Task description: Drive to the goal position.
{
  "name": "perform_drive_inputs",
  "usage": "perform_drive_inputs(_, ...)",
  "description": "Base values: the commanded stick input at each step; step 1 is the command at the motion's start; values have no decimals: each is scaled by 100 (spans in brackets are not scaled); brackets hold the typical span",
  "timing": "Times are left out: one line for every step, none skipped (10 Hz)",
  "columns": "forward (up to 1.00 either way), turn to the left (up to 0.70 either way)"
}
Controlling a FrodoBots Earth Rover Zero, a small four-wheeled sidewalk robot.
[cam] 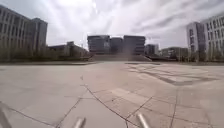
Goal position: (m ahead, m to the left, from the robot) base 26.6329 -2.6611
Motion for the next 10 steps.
perform_drive_inputs(100,0)
perform_drive_inputs(100,0)
perform_drive_inputs(100,0)
perform_drive_inputs(100,0)
perform_drive_inputs(100,0)
perform_drive_inputs(100,0)
perform_drive_inputs(100,0)
perform_drive_inputs(100,0)
perform_drive_inputs(100,0)
perform_drive_inputs(100,0)
